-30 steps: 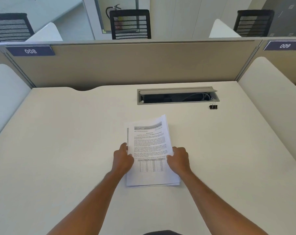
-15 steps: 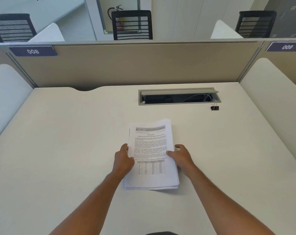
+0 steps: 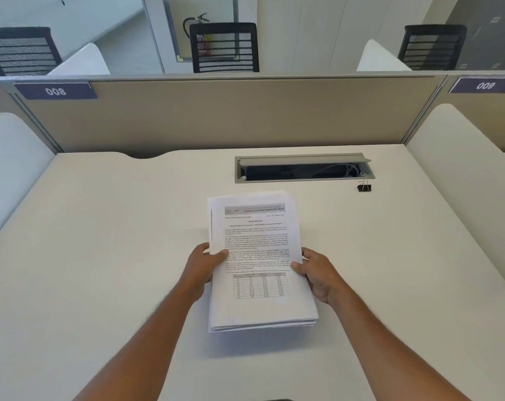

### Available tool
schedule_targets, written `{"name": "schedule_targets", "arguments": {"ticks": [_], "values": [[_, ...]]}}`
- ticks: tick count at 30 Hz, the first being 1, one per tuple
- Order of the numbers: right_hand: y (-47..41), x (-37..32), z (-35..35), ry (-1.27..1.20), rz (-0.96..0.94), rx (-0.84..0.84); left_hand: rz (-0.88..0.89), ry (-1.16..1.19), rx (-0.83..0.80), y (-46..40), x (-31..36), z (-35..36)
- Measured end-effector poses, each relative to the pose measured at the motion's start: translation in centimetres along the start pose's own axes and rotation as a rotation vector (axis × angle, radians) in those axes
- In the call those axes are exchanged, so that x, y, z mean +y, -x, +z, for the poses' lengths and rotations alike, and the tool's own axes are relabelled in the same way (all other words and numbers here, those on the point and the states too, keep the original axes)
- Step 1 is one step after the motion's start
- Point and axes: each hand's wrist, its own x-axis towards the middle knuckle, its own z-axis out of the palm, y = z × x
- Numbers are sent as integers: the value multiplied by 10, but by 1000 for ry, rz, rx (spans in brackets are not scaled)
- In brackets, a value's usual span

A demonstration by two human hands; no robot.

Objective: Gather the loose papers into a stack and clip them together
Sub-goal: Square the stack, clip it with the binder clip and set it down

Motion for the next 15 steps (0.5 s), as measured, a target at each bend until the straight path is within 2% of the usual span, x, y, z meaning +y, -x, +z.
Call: {"name": "schedule_targets", "arguments": {"ticks": [2,4,11,15], "values": [[3,-4,0,12,-42,-24,46,65,-121,5,11,-2],[7,-11,3,79,-98,-22,143,105,-149,11,20,0],[20,-35,16,194,-473,108,557,68,62,40,43,21],[26,-37,21,164,-620,174,613,86,159,48,39,28]]}}
